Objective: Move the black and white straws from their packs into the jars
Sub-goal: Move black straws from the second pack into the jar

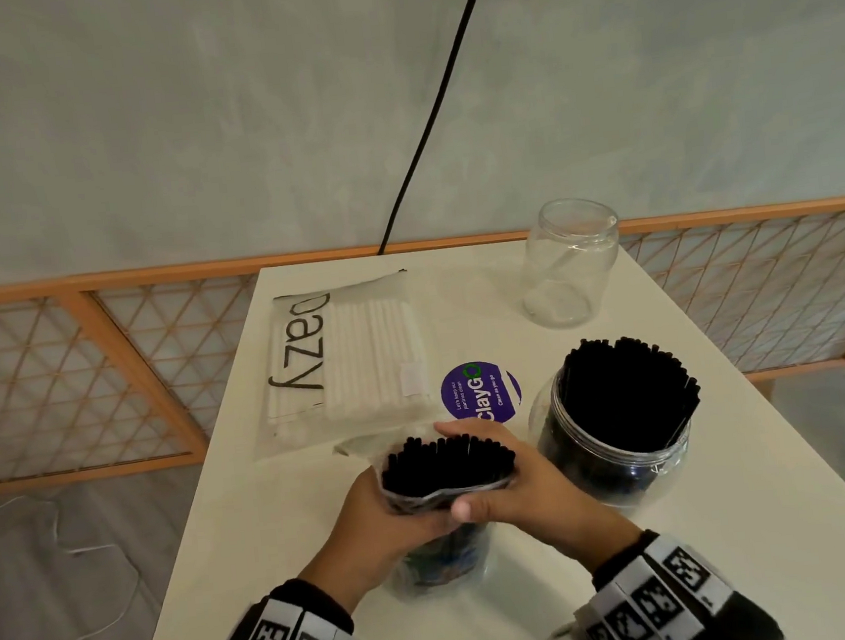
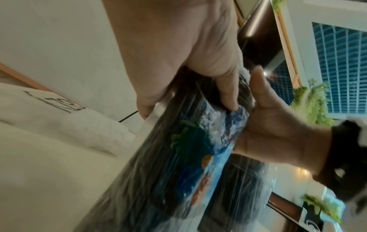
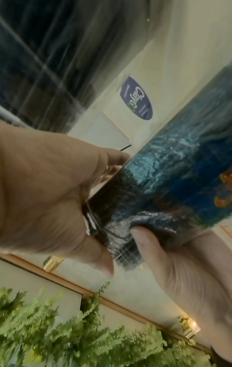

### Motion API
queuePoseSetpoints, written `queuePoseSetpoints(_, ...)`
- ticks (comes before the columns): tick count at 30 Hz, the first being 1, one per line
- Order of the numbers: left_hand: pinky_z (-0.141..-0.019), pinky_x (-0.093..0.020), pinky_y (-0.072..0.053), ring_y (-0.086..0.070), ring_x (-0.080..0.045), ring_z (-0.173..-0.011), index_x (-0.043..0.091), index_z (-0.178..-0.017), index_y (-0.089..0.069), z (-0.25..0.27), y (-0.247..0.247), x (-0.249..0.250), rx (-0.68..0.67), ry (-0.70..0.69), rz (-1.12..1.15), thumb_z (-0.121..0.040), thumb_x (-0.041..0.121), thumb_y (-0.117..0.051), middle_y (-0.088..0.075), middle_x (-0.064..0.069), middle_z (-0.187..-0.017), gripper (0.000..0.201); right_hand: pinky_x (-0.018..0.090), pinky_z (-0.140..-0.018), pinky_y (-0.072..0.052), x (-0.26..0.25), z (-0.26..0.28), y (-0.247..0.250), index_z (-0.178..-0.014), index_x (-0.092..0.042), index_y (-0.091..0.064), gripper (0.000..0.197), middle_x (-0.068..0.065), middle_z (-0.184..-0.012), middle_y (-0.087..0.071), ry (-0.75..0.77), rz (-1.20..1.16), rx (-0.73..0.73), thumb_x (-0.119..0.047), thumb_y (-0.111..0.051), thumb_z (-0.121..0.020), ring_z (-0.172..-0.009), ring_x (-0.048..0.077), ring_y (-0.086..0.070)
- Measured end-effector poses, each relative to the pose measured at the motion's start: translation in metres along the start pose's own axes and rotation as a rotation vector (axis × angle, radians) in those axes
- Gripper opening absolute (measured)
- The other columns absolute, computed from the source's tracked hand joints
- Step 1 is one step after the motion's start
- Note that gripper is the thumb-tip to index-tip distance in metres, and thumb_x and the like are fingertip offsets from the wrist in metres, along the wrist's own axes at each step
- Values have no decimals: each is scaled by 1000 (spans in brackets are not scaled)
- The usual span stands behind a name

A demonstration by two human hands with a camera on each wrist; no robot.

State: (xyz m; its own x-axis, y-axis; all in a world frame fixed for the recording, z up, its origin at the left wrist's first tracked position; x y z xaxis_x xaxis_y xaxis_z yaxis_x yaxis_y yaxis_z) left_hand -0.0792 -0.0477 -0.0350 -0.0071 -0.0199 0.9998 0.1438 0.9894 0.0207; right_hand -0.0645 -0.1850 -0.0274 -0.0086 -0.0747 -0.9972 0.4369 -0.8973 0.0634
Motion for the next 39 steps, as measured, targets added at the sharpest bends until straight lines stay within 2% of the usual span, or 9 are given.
queuePoseSetpoints(3, -79, -14, -52, -65, 0, -96, 31, -98, -65, 0, -7, -12, -56, 46, -83, -47, 39, -81, -72, 17, -96, 54, 28, -93, -48, 8, -5, -9, -126, -7, -50, 89, 10, -122, -61, -14, -92, -32, -40, -87, -52, -115, 18, -58)
queuePoseSetpoints(7, -76, -18, -53, -67, -5, -90, 21, -96, -68, -6, -7, -38, -63, 130, -134, -46, 35, -79, -73, 3, -92, 53, 33, -93, -48, 26, -9, -15, -120, 7, -51, 85, 18, -117, -63, -63, -114, -22, -36, -87, -56, -111, 25, -60)
queuePoseSetpoints(13, -73, -24, -55, -68, -6, -81, 22, -85, -66, -7, -13, -66, -57, 194, -118, -40, 29, -80, -72, 4, -81, 47, 26, -87, -49, 46, -6, -19, -122, -5, -52, 75, -1, -110, -67, -112, -77, -92, -29, -84, -59, -109, 16, -60)
queuePoseSetpoints(17, -84, -38, -56, -68, -18, -90, 22, -88, -66, -7, -13, -71, -7, 158, -114, -44, 34, -79, -73, -5, -89, 48, 22, -88, -48, 43, -2, -19, -125, -9, -49, 78, -2, -114, -65, -109, -28, -86, -36, -83, -59, -112, 11, -59)
queuePoseSetpoints(22, -81, -25, -55, -68, -9, -96, 24, -100, -63, -9, -6, -72, 38, 145, -23, -43, 28, -83, -74, 9, -95, 61, 27, -93, -49, 28, 0, 2, -119, -19, -53, 81, -6, -114, -66, -58, 12, 59, -49, -85, -51, -111, 9, -60)
queuePoseSetpoints(27, -91, -39, -53, -66, -16, -102, 15, -112, -62, -10, 1, -72, 60, 119, -8, -50, 28, -80, -71, -4, -105, 66, 21, -86, -44, 5, 0, 17, -105, -30, -56, 46, -8, -111, -63, 25, 196, 210, -32, -79, -65, -103, 1, -59)
queuePoseSetpoints(32, -86, -34, -53, -67, -14, -99, 17, -108, -61, -11, 2, -73, 65, 120, 18, -46, 24, -83, -73, 0, -101, 66, 24, -82, -46, -18, 0, 16, -88, -48, -50, 44, -10, -100, -58, 164, 434, 255, -81, -53, -59, -99, 10, -54)
queuePoseSetpoints(35, -80, -27, -54, -68, -8, -92, 23, -98, -63, -11, 4, -72, 75, 126, 25, -45, 18, -83, -74, 7, -92, 57, 26, -81, -47, -32, 0, 17, -81, -47, -51, 38, -12, -95, -57, 203, 413, 300, -78, -55, -60, -97, 9, -53)
queuePoseSetpoints(39, -81, -29, -54, -69, -9, -90, 23, -95, -65, -11, 7, -76, 89, 145, 57, -43, 18, -84, -75, 7, -89, 56, 33, -74, -50, -45, -3, 17, -79, -29, -56, 27, -1, -82, -62, 176, 312, 291, -52, -66, -69, -82, 14, -59)
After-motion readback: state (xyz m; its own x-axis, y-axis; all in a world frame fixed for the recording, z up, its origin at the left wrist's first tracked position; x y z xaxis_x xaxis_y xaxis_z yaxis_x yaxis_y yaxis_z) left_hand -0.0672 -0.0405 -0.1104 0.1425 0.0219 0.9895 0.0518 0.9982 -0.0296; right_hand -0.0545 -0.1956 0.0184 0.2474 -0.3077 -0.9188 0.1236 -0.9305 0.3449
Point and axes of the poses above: each hand's wrist, its own z-axis away from the middle knuckle, its own y-axis out of the back of the hand, x = y × z, the point moved 7 cm from there along -z, towards the middle knuckle
